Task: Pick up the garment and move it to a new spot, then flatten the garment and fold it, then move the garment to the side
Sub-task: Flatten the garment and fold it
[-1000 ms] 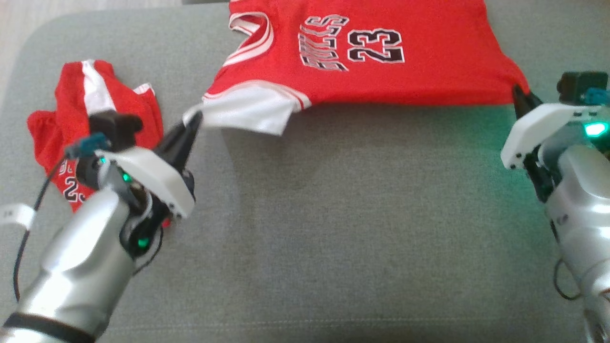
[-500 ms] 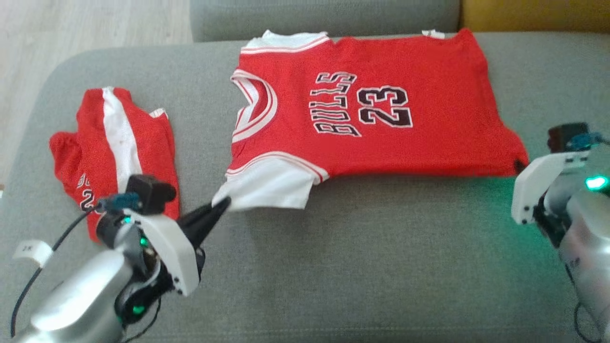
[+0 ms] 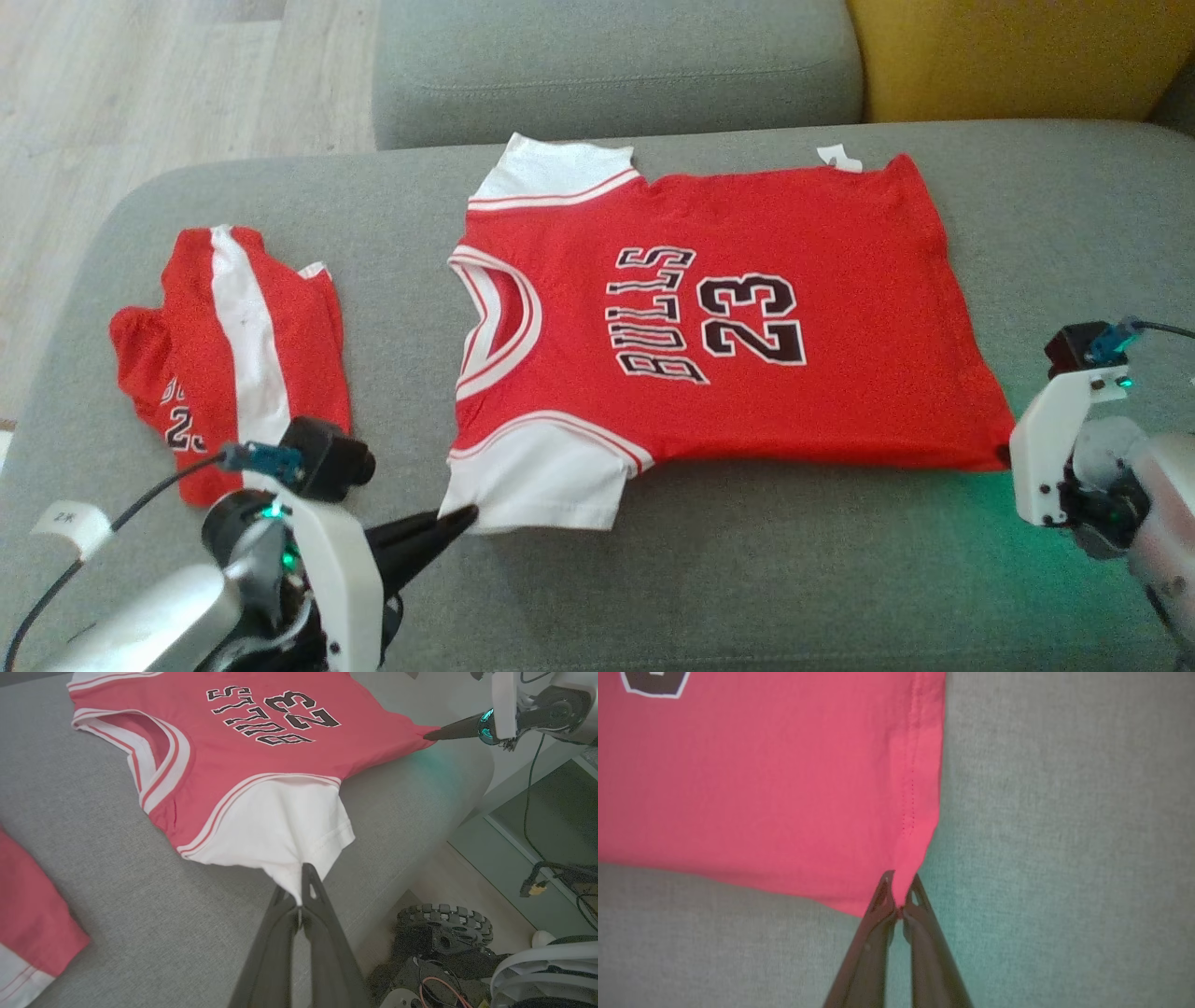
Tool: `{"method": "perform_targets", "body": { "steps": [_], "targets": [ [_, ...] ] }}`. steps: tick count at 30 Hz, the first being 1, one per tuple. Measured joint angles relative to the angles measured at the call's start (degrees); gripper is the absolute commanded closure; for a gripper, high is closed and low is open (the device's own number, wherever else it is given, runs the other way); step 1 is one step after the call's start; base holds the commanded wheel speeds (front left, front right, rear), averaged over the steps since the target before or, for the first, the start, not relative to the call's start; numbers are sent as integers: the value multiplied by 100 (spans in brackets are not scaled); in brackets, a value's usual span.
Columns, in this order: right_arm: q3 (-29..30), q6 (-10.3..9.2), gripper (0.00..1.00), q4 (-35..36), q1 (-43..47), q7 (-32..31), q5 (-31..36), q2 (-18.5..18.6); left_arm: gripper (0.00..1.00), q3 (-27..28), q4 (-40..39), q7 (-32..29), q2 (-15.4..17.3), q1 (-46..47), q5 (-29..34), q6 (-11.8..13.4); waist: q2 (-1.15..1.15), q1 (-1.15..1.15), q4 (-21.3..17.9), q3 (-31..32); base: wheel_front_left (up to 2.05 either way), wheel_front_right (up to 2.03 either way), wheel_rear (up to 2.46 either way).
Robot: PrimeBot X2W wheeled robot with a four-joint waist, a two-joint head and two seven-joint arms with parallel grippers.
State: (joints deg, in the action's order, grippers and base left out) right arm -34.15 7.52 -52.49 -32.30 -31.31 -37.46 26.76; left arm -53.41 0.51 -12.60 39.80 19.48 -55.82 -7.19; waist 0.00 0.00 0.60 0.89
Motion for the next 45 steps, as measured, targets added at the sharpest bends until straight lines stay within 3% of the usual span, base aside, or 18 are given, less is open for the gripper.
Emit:
{"method": "perform_targets", "body": {
  "steps": [7,15,28,38,44,45],
  "targets": [
    [-9,0,100,822,143,-463,-391,428,100,58,-425,-91,165,-40,-38,226,0,0,-55,-42,0,0,0],
    [390,0,100,1127,103,-503,-318,477,100,286,-323,69,152,365,-23,266,0,0,-28,-379,0,0,0],
    [967,0,100,1060,-602,-511,457,219,100,347,583,58,-162,1494,209,56,0,0,70,-992,0,0,0],
    [1096,0,100,798,-1138,-509,1032,32,100,-68,1281,93,-345,2283,379,5,0,0,43,-1394,0,0,0],
    [1129,0,100,608,-1365,-480,1289,-140,100,-661,1624,188,-359,2868,377,4,0,0,21,-1637,0,0,0],
    [1131,0,35,582,-1432,-267,1401,-167,100,-812,1758,282,-357,3045,381,4,0,0,16,-1691,0,0,0]
  ]
}}
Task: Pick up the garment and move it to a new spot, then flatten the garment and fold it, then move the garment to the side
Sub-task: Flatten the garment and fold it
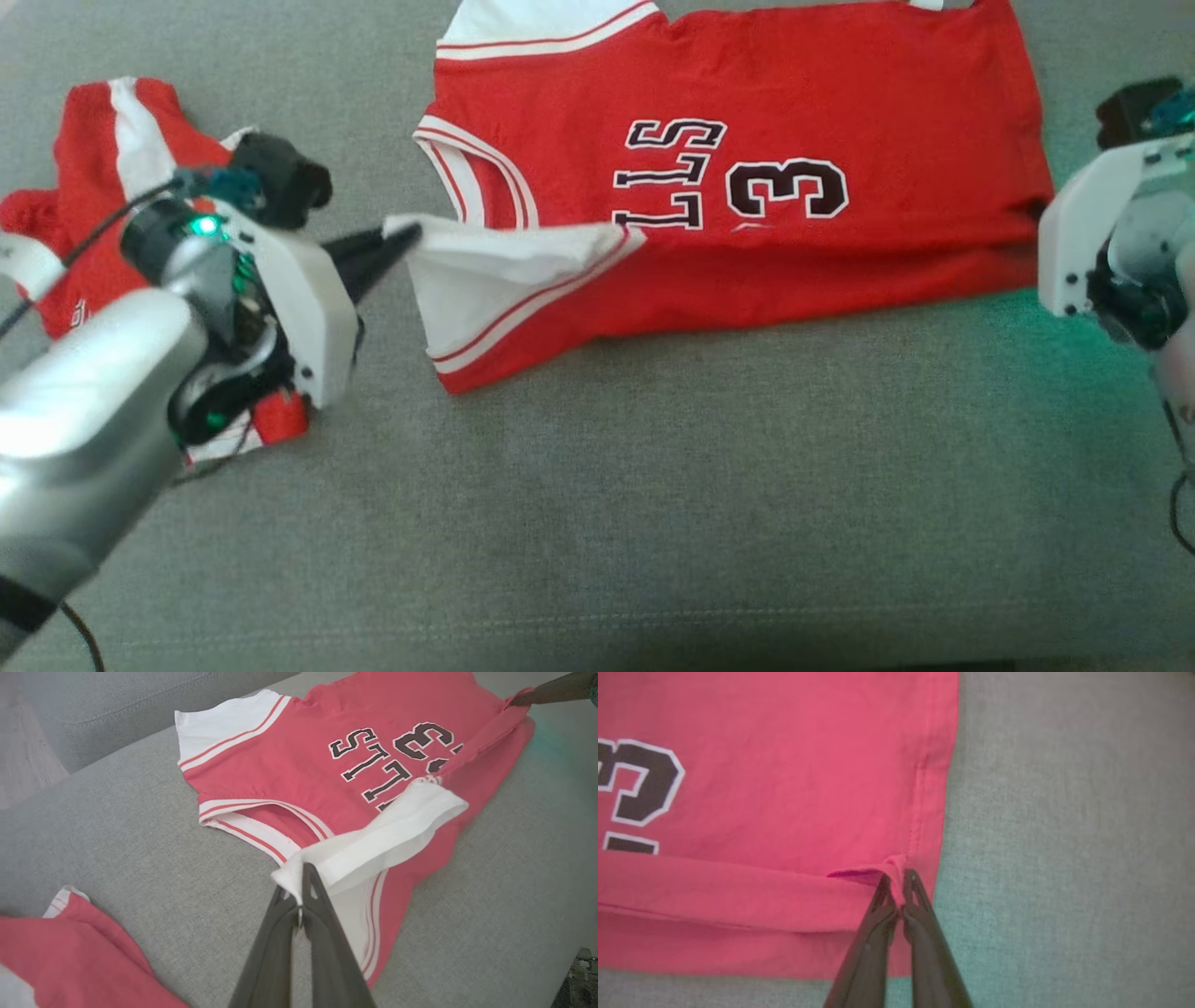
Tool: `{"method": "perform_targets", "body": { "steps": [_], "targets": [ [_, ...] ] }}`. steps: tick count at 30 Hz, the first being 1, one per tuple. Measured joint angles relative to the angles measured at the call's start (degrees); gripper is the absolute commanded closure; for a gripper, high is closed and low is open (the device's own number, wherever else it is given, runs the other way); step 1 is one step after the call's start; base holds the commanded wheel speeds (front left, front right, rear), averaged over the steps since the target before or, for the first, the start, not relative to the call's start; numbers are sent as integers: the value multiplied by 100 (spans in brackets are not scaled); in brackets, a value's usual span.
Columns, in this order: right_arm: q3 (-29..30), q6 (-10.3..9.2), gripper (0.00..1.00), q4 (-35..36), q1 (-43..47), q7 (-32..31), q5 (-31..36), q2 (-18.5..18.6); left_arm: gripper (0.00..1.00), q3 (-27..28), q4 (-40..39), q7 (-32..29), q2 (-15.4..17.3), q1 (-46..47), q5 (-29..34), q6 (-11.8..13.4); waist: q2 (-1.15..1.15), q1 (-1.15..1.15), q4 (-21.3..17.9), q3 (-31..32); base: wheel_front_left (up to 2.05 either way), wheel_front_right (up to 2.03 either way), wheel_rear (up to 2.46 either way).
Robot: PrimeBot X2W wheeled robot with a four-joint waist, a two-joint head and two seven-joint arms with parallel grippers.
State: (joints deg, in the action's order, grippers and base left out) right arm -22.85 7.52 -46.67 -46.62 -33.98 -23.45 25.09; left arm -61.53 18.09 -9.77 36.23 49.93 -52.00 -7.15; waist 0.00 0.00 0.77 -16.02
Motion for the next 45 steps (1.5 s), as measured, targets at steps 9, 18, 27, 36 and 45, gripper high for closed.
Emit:
{"method": "perform_targets", "body": {
  "steps": [9,18,27,36,45],
  "targets": [
    [940,0,0,-328,-226,1689,394,-316,0,389,1222,1298,-427,478,172,271,0,0,-22,-23,0,0,0],
    [1619,0,0,-2,113,4094,791,-945,0,1575,1134,2406,-1172,-276,15,1151,0,0,-66,413,0,0,0],
    [1801,0,0,1221,1702,4820,1407,-1282,0,3618,-620,2447,-2092,-2485,1635,1683,0,0,-101,988,0,0,0],
    [2329,0,0,2288,3223,4835,1750,-1866,0,4225,-837,2447,-2969,-4129,2619,1461,0,0,-138,1407,0,0,0],
    [2416,0,0,2591,3508,4832,1845,-1970,0,4386,-264,2447,-3143,-4318,3027,1155,0,0,-211,1349,0,0,0]
  ]
}}
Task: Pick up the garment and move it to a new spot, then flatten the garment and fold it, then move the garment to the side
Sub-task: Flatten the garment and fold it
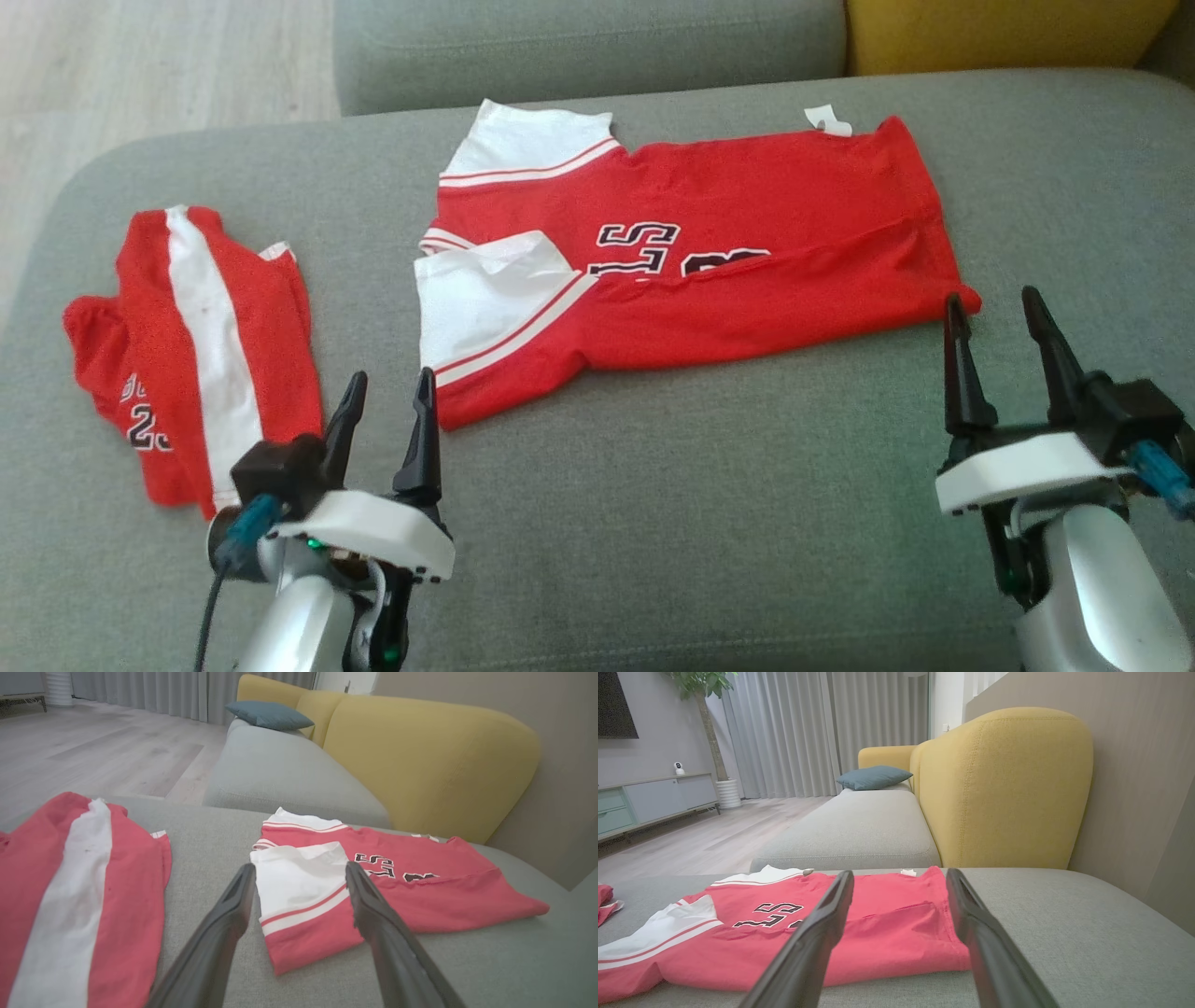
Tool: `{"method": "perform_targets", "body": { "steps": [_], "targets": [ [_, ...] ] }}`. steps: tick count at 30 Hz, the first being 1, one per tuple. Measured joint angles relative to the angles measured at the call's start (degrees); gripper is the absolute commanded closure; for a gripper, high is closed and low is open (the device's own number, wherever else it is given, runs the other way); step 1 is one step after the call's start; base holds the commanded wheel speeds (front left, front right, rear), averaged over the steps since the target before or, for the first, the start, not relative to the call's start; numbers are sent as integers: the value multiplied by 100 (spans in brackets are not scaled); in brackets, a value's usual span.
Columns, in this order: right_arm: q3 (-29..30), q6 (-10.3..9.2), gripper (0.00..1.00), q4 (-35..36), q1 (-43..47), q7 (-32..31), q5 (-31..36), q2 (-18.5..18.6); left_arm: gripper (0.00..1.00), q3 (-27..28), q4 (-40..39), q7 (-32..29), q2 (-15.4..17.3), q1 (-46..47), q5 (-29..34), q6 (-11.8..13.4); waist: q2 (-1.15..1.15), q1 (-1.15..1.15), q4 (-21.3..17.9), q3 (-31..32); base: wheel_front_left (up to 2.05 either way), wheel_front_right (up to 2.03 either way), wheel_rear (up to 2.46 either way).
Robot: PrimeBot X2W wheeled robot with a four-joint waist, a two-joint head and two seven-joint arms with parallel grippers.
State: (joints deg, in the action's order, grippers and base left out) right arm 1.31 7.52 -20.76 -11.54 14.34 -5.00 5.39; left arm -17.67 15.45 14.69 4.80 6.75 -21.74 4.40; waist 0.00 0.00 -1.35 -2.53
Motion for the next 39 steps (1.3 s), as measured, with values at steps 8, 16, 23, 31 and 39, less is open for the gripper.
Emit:
{"method": "perform_targets", "body": {
  "steps": [8,16,23,31,39],
  "targets": [
    [-18,0,0,215,-116,-82,76,-98,0,-35,1354,-203,-38,717,105,-51,0,0,-175,-268,0,0,0],
    [67,0,0,360,-250,-124,108,-113,0,-194,2571,-805,38,1400,283,24,0,0,-442,-595,0,0,0],
    [148,0,0,389,-312,-147,205,-135,17,-249,3029,-902,63,1786,294,-53,0,0,-564,-772,0,0,0],
    [719,0,0,-119,-428,-926,357,-194,100,-424,2953,-270,74,1875,485,-89,0,0,-398,-808,0,0,0],
    [1673,0,0,-1474,-1393,-1755,-407,-255,100,-733,1954,-41,104,2096,888,-163,0,0,-31,-901,0,0,0]
  ]
}}
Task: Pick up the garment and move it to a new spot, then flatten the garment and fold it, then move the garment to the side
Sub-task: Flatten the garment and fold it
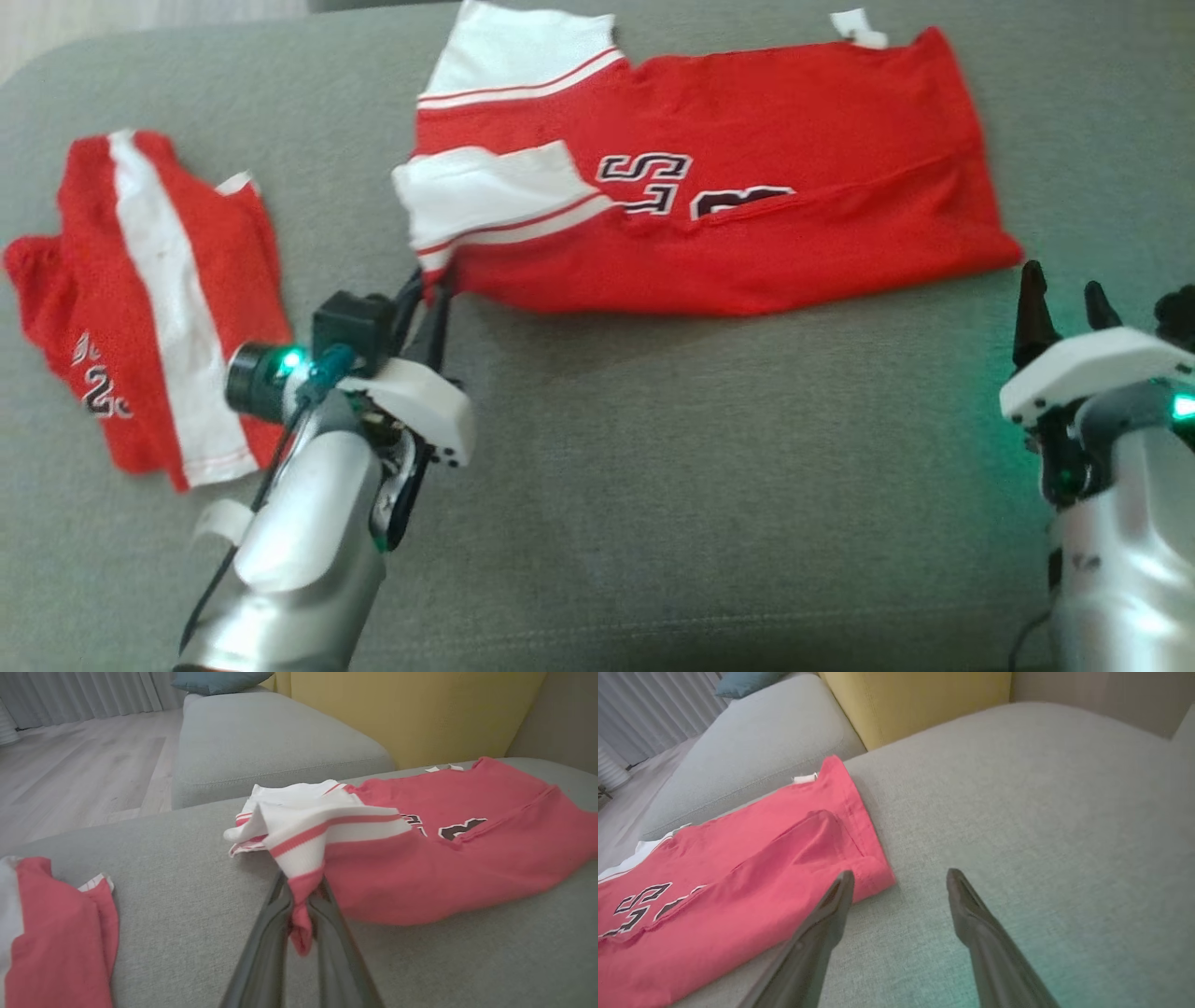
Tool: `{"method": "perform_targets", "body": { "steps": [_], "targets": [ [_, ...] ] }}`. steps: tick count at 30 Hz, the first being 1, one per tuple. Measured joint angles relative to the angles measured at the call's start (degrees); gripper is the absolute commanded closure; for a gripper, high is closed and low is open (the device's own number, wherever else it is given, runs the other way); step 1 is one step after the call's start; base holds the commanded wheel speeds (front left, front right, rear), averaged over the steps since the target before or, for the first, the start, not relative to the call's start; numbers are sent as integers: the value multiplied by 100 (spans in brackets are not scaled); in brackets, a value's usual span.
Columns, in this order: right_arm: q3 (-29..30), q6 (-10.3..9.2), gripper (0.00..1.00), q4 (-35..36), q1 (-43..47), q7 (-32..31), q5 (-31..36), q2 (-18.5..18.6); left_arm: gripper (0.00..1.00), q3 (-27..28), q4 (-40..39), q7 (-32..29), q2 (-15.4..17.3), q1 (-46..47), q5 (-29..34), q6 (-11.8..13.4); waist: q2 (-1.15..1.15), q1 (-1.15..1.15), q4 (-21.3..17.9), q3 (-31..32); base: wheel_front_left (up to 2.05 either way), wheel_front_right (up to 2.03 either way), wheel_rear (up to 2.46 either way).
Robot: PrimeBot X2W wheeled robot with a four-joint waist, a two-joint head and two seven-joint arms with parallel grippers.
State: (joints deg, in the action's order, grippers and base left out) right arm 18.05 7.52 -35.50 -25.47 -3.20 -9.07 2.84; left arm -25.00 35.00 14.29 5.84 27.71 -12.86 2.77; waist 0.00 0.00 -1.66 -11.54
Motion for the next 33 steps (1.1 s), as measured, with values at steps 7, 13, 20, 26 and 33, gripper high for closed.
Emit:
{"method": "perform_targets", "body": {
  "steps": [7,13,20,26,33],
  "targets": [
    [582,0,0,-1206,-876,-129,-53,-2,100,-215,-530,1,15,-16,152,-85,0,0,278,-227,0,0,0],
    [1077,0,0,-1929,-1470,-9,281,3,100,-267,-670,1,37,-16,170,-134,0,0,432,-461,0,0,0],
    [1292,0,100,-2379,-1900,147,683,55,100,-289,-689,1,69,-15,170,-134,0,0,450,-571,0,0,0],
    [1277,0,100,-2490,-1858,504,921,34,100,-283,-569,1,118,-23,162,-132,0,0,387,-420,0,0,0],
    [1014,0,100,-2483,-1580,833,864,26,100,-254,-450,1,210,-309,58,-122,0,0,244,29,0,0,0]
  ]
}}
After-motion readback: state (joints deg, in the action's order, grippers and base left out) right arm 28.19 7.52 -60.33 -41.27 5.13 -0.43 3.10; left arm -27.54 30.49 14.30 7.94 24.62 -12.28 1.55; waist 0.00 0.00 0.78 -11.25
